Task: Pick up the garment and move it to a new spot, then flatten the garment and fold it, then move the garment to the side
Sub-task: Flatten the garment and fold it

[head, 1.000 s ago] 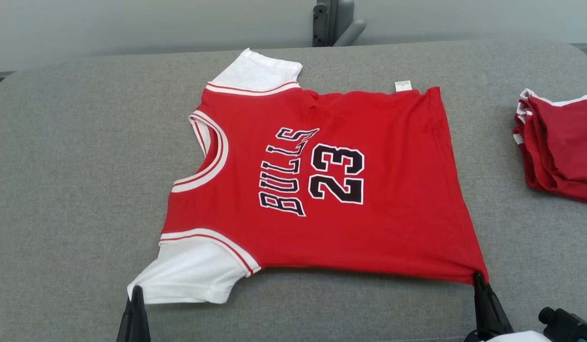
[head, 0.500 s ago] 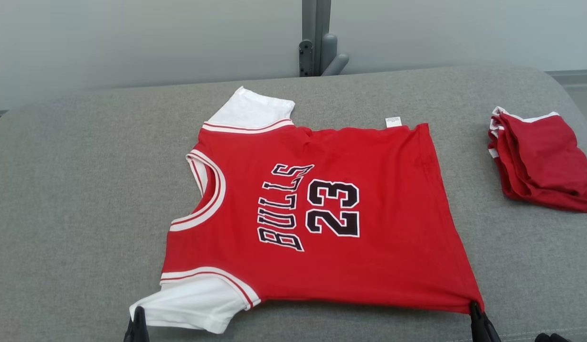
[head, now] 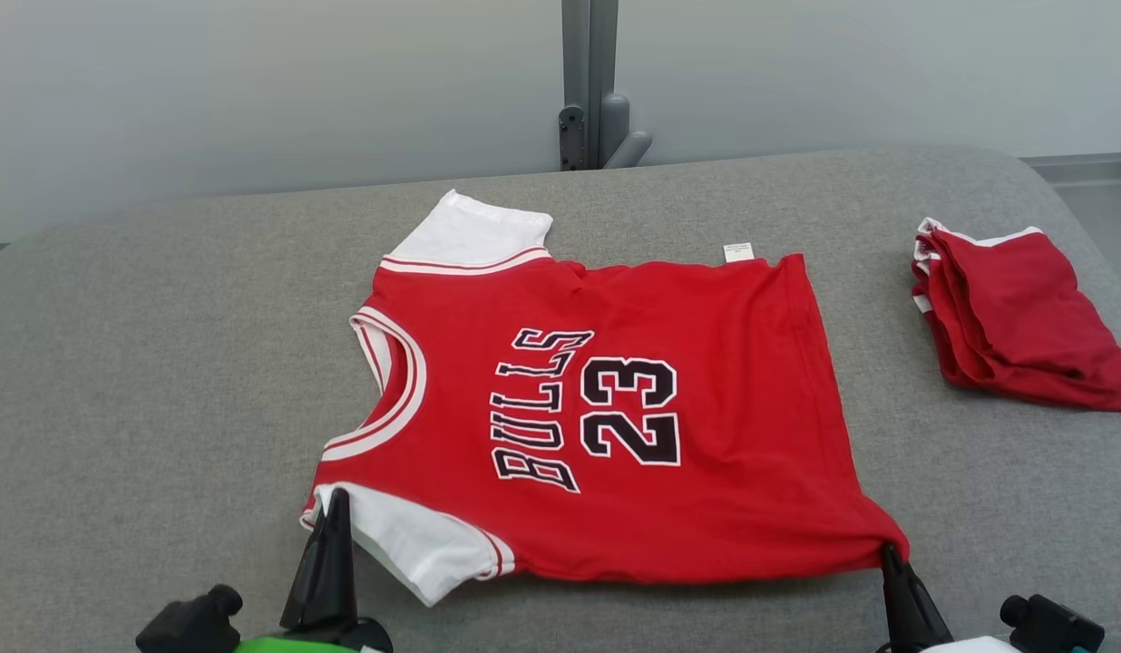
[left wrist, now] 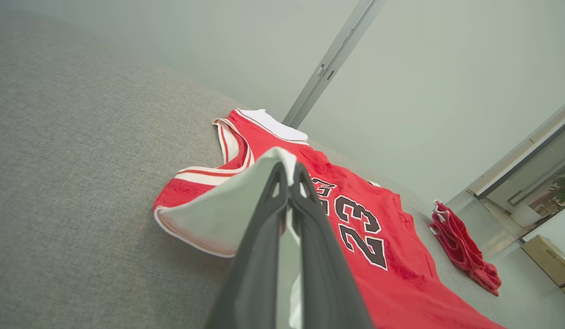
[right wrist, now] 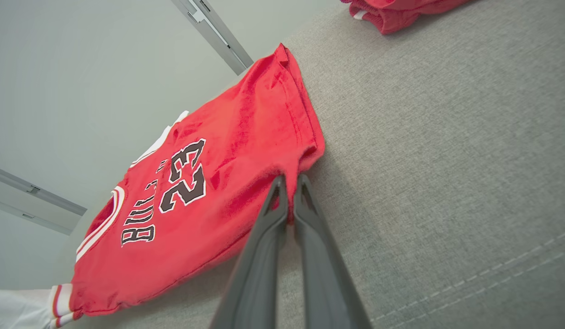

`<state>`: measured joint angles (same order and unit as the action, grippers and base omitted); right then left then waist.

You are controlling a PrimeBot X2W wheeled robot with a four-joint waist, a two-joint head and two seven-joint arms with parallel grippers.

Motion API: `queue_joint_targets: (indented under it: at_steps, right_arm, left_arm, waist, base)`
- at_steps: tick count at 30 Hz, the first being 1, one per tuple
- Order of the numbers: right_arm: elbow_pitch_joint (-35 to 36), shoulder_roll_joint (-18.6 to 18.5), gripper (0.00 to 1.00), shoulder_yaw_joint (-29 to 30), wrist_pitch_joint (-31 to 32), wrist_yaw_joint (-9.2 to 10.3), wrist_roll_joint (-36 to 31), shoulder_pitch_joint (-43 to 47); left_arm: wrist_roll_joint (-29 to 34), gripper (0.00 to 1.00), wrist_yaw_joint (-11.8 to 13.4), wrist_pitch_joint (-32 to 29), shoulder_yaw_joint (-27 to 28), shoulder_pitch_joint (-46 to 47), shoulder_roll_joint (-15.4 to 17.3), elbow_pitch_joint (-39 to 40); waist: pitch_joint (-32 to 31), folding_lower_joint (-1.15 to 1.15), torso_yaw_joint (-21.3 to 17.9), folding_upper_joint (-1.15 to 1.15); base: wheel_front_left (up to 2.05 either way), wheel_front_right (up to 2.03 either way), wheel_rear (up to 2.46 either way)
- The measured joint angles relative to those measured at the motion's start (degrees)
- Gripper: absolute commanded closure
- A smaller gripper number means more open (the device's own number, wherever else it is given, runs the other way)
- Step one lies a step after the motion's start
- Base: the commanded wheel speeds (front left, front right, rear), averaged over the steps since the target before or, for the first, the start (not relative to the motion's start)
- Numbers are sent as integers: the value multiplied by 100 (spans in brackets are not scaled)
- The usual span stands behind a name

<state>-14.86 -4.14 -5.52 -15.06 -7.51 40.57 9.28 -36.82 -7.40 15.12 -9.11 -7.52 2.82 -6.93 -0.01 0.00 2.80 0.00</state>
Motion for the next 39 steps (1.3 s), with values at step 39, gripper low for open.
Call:
queue_joint_targets:
  at_steps: [39]
  right_arm:
    - [-1835,121,100,-378,0,1,104,-2960]
  left_arm:
    - [371,100,92,0,506,3059,-2,-2173]
  waist:
    - [1298,0,-544,0]
  base:
    - [0,0,0]
